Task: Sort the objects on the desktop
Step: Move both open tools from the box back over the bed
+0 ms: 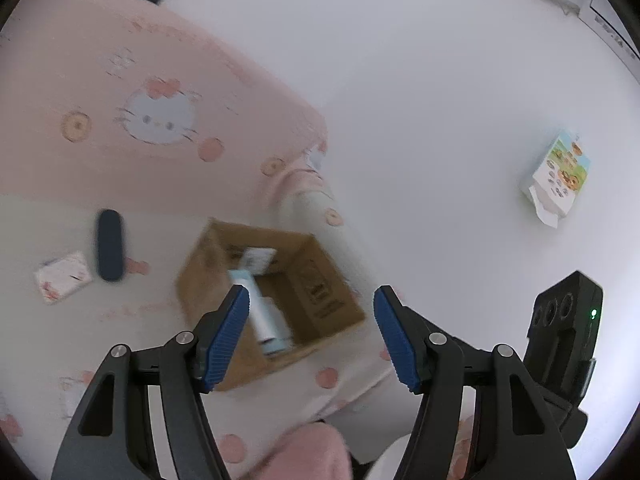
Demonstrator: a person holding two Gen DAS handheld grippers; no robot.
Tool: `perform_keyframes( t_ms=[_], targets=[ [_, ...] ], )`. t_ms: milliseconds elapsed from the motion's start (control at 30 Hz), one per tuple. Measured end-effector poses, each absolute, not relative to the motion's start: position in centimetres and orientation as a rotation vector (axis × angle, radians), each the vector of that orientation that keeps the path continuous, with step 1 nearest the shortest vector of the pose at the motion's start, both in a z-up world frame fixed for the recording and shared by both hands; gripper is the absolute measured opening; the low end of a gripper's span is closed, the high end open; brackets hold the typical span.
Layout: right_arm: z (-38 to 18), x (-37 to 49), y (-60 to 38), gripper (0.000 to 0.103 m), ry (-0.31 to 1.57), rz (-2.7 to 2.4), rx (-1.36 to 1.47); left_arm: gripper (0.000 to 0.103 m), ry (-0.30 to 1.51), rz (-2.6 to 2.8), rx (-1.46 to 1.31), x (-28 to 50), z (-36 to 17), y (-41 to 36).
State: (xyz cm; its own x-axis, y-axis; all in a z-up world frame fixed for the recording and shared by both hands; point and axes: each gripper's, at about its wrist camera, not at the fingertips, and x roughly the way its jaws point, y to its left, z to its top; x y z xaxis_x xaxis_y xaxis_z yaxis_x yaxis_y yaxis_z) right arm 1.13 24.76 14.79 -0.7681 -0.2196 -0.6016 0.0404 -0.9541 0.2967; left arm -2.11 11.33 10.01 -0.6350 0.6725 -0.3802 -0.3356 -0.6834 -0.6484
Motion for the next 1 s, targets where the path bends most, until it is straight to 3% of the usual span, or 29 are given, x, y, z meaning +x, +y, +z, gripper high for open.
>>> perform_keyframes(
  t_ms=[67, 500, 1000],
  targets=[
    [14.5, 0.7, 22.6, 0.048, -0.365, -2.761, 1.015, 0.069, -0.715, 2.333, -0.828, -1.9, 9.7, 9.6],
    [10.0, -3.9, 13.4, 0.048, -0.265, -2.537, 1.125, 0.069, -0.685, 2.555, -0.892, -1.6, 5.9, -1.6],
    [0.2, -13.0, 9.0, 0.048, -0.197, -2.359, 1.392, 0.069, -0.931, 2.562, -1.138, -6.7, -4.0, -9.8]
  ],
)
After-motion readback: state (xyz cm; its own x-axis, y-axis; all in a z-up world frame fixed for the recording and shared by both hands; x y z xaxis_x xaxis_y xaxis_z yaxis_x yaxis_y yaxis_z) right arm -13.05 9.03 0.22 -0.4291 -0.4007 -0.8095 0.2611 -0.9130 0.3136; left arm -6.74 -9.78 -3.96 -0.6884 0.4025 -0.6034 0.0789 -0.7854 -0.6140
